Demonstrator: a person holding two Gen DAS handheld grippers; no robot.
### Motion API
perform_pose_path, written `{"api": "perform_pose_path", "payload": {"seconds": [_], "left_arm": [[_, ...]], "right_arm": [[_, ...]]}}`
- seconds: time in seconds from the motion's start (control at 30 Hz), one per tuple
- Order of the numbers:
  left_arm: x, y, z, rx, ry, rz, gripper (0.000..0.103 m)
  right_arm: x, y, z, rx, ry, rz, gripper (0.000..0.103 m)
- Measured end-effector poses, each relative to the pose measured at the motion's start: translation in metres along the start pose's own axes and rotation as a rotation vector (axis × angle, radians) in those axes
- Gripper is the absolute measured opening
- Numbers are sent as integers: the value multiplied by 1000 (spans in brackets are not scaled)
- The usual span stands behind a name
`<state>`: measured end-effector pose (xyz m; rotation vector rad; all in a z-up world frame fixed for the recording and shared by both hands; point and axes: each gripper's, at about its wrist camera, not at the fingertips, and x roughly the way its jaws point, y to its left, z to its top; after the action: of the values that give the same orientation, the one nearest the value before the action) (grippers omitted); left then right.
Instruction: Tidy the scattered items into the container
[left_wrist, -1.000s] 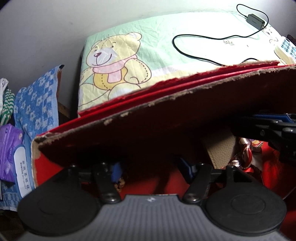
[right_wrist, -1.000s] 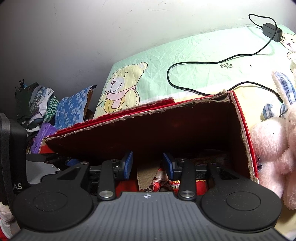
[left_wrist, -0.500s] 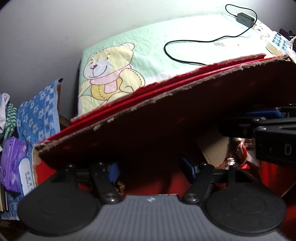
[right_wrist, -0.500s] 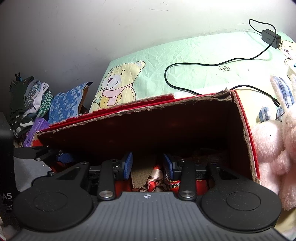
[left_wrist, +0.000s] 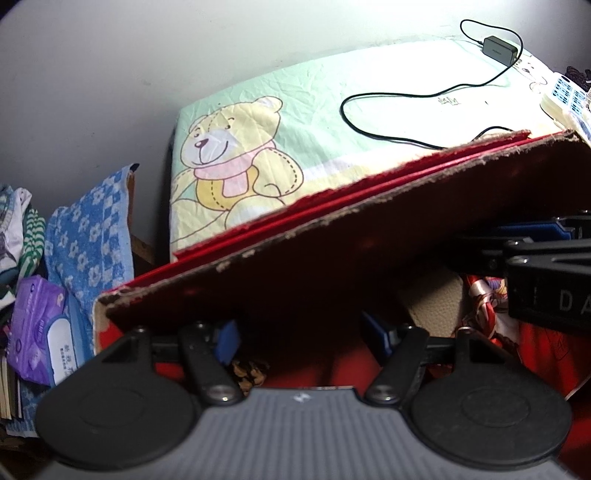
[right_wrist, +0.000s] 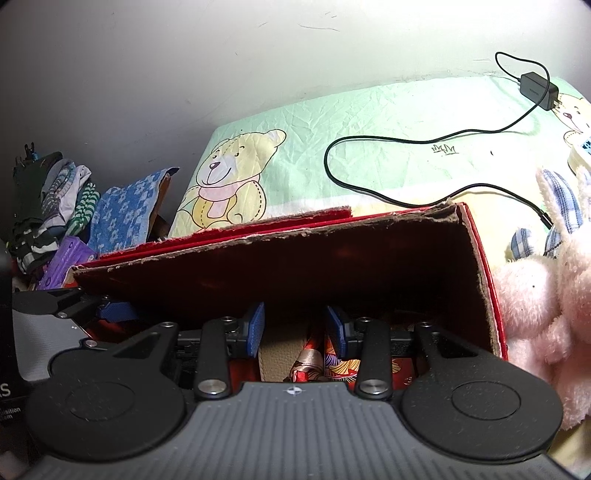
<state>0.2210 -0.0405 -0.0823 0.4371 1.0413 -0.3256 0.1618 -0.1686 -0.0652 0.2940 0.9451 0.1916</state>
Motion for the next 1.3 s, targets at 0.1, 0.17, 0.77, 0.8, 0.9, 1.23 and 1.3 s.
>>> {"api": "perform_pose_path", "payload": {"seconds": [0.1,0.17,0.77,0.8,0.9,1.23,1.3], "left_arm": [[-4,2,1,-15,-6,22,72],[-8,3,2,-22,-8,37,72],[-67,4,-12,-50,-69,83,75],[-70,5,-14,-52,-72,85,75],[-80,1,-23,-54,-80,97,76],[-114,-4,-50,-98,-104,123,77],[-120,-4,-54,-104,-111,128,77]], "right_arm": [[-1,4,0,-20,-5,-11,40],[-3,6,0,-29,-11,-17,40],[-47,25,-17,-43,-73,3,43],[-50,26,-19,-45,-76,1,43],[-58,29,-25,-54,-85,2,43],[-84,42,-49,-115,-112,-5,43],[-90,44,-53,-131,-128,-1,43]]}}
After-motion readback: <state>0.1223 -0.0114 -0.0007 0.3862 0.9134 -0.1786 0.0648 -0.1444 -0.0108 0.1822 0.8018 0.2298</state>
